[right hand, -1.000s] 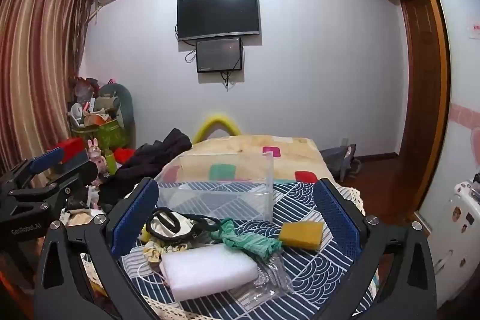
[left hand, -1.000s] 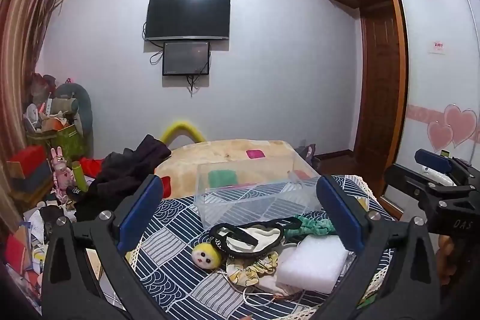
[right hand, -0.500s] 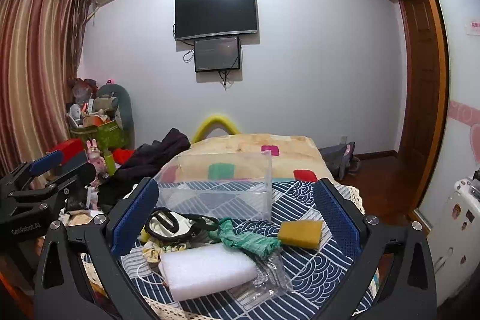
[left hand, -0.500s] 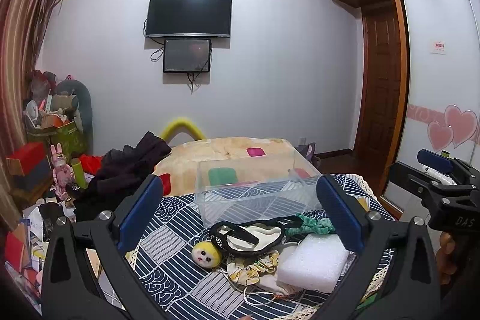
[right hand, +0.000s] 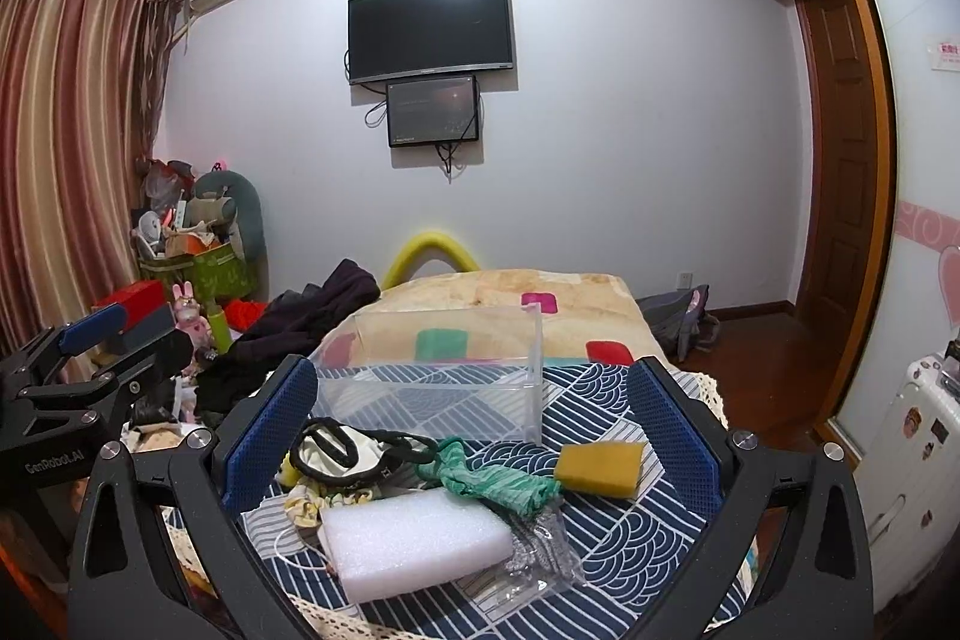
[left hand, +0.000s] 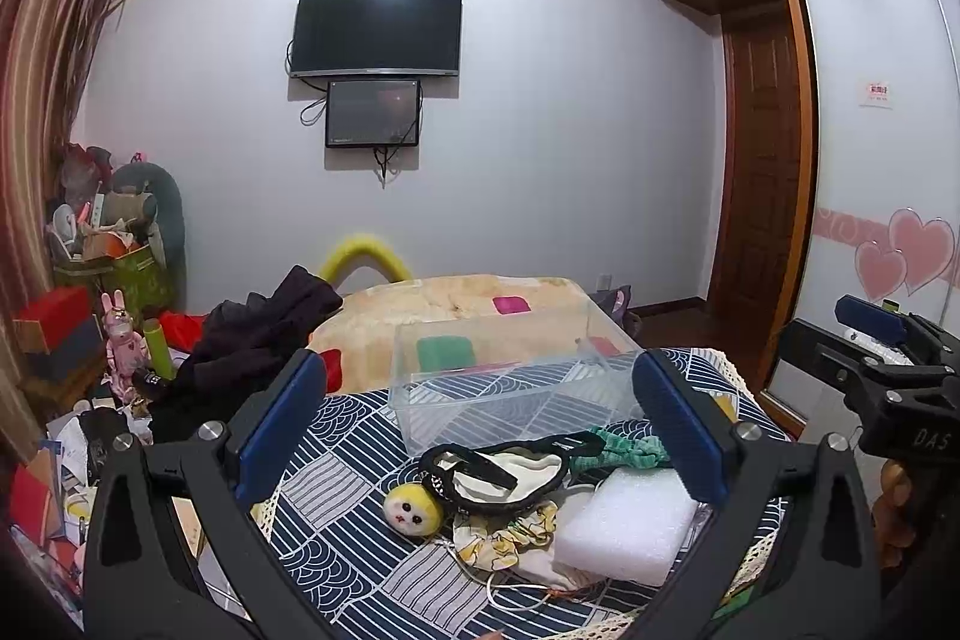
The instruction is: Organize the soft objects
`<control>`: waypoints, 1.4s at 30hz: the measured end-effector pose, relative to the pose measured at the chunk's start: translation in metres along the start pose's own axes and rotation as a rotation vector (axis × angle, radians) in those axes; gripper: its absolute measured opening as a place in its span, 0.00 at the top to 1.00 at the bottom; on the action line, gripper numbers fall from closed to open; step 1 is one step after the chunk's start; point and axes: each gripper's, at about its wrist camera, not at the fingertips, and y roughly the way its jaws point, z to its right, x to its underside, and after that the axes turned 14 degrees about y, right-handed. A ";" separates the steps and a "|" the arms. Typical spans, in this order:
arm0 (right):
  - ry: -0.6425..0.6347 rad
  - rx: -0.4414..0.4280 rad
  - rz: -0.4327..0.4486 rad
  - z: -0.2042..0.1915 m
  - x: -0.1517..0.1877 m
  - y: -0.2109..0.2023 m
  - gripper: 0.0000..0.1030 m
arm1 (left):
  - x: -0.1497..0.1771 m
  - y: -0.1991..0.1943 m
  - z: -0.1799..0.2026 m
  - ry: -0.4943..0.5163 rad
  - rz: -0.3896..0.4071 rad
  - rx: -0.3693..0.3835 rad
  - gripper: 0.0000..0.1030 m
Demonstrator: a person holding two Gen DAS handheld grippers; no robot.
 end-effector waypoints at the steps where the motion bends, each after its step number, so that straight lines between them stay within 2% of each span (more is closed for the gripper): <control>1: 0.000 0.000 0.001 0.000 0.000 0.000 0.00 | -0.001 -0.001 0.000 0.000 0.000 0.000 0.00; 36: 0.003 -0.011 -0.001 -0.003 0.003 0.002 0.00 | 0.001 -0.002 0.005 0.005 0.001 -0.003 0.00; 42: -0.004 -0.014 -0.005 -0.003 0.006 0.003 0.00 | 0.004 0.001 0.006 0.015 -0.003 0.030 0.00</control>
